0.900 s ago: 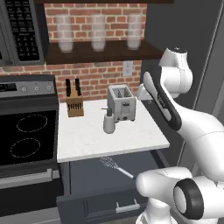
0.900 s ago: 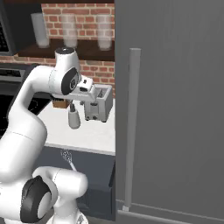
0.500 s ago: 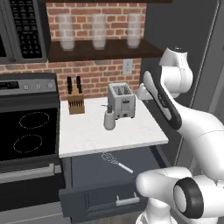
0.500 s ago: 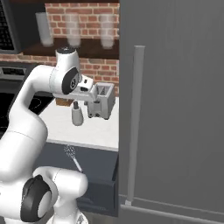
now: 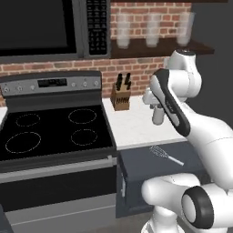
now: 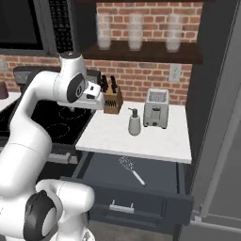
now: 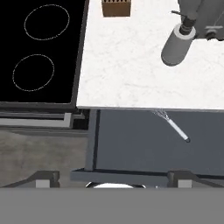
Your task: Pick the whisk from the drawer and place it on the counter.
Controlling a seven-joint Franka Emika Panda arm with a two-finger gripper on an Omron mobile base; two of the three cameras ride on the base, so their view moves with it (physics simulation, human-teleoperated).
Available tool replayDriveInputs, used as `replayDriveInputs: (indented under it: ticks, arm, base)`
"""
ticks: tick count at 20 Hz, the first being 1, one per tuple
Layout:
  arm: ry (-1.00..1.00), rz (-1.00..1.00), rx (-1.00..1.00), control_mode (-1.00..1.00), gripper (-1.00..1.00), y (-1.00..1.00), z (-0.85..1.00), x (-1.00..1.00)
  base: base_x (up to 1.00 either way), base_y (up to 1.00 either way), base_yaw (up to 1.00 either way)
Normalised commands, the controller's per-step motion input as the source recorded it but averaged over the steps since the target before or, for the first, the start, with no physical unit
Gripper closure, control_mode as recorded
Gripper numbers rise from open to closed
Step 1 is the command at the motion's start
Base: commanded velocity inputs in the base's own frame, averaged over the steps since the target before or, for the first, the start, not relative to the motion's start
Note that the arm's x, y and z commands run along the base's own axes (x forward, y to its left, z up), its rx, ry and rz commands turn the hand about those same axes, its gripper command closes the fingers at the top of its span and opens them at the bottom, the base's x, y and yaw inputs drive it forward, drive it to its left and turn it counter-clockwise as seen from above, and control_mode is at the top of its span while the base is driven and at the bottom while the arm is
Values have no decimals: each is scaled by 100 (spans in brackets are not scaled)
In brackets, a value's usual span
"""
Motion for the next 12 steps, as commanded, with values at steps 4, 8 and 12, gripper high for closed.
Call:
replayDriveInputs:
  ticks: [4, 8, 12]
  arm:
    - [0, 0, 0, 100, -100, 0, 0, 0]
    - [0, 0, 0, 100, -100, 0, 0, 0]
    - [0, 0, 0, 100, -100, 0, 0, 0]
  base:
    - [6, 100, -4]
    - [17, 82, 0]
    - [35, 45, 0]
